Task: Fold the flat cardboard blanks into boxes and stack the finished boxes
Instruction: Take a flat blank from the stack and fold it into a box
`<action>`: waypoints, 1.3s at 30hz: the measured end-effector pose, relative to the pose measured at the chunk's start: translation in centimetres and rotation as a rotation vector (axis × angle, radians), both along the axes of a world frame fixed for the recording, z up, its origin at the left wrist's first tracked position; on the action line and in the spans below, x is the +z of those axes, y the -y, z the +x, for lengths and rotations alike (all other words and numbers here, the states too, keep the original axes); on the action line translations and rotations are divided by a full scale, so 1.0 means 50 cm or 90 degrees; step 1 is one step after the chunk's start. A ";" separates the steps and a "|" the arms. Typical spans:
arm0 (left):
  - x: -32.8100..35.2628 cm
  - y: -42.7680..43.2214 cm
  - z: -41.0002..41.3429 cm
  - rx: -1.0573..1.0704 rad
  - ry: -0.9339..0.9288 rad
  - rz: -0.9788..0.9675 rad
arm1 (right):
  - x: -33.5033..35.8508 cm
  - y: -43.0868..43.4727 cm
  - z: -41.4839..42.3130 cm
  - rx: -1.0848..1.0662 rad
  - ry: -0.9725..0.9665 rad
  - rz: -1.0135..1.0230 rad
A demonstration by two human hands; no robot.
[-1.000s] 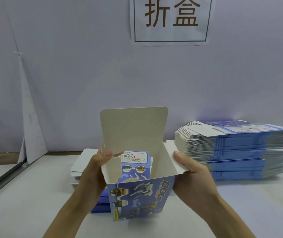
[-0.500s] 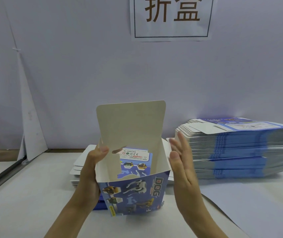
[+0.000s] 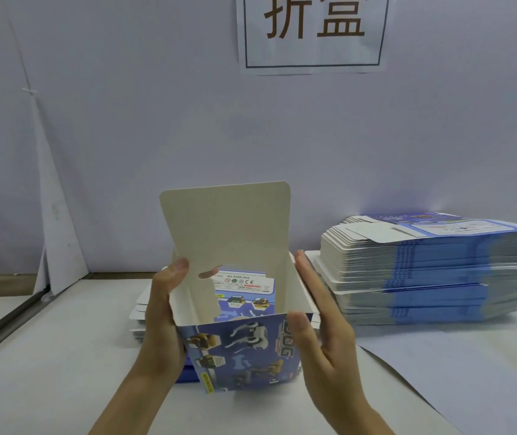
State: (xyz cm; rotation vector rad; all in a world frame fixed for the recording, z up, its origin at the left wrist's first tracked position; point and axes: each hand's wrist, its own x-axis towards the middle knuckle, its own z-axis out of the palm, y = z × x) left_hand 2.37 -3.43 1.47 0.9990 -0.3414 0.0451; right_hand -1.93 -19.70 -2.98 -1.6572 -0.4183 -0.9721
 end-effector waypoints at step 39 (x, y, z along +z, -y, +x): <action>-0.046 0.003 0.045 -0.019 0.000 0.086 | 0.005 0.006 0.004 0.252 -0.189 0.230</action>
